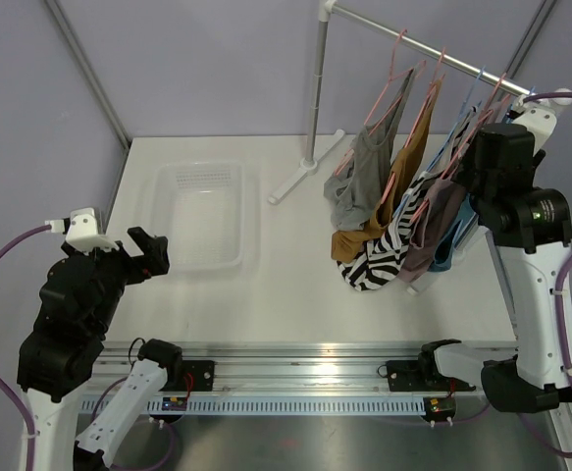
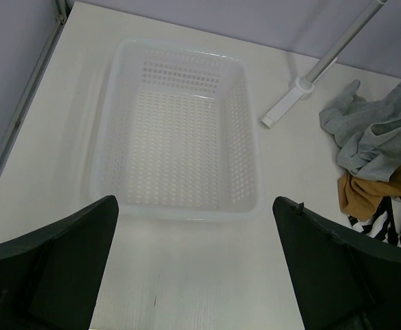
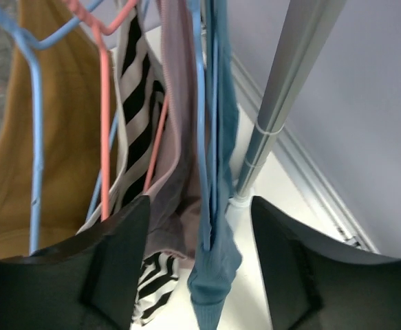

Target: Remove the tank top from the hanger

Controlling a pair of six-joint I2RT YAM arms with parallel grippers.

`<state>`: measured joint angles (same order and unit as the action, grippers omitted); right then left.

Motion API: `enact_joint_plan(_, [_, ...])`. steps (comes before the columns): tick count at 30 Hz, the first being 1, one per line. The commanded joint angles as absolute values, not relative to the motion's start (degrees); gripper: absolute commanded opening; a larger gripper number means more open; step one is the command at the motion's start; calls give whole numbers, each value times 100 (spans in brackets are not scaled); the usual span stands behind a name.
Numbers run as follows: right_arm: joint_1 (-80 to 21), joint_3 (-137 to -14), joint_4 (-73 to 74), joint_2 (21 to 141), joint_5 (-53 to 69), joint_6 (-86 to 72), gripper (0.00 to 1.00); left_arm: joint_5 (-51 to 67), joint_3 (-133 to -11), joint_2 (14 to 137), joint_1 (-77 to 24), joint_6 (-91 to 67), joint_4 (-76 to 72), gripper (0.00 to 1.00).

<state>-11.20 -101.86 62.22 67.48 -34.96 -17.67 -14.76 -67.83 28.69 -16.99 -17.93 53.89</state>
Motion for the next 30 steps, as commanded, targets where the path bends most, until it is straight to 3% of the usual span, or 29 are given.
enact_joint_plan(1, [-1134, -10354, 5889, 6881, -4261, -1653, 63, -1371, -6777, 2936, -1723, -1714, 5150, 99])
enact_joint_plan(5, [-1143, -10275, 5853, 6978, -4412, -1626, 33, -1415, -6741, 2918, -1723, -1670, 5159, 99])
enact_joint_plan(7, [-1143, -10222, 5836, 6943, -4412, -1635, 22, -1424, -6741, 2918, -1723, -1670, 5159, 99])
enact_joint_plan(20, [-1134, -9774, 5581, 6847, -4351, -1521, 26, -1432, -6759, 2918, -1723, -1626, 5186, 99])
enact_joint_plan(24, [-1134, -9738, 5572, 6855, -4254, -1573, 15, -1468, -6750, 2883, -1723, -1608, 5194, 99])
enact_joint_plan(25, [-1142, -9790, 5590, 6855, -4245, -1573, 7, -1468, -6733, 2883, -1723, -1608, 5186, 99])
enact_joint_plan(30, [-1134, -10168, 5774, 6934, -4140, -1459, 0, -1441, -6724, 2900, -1723, -1626, 5168, 99])
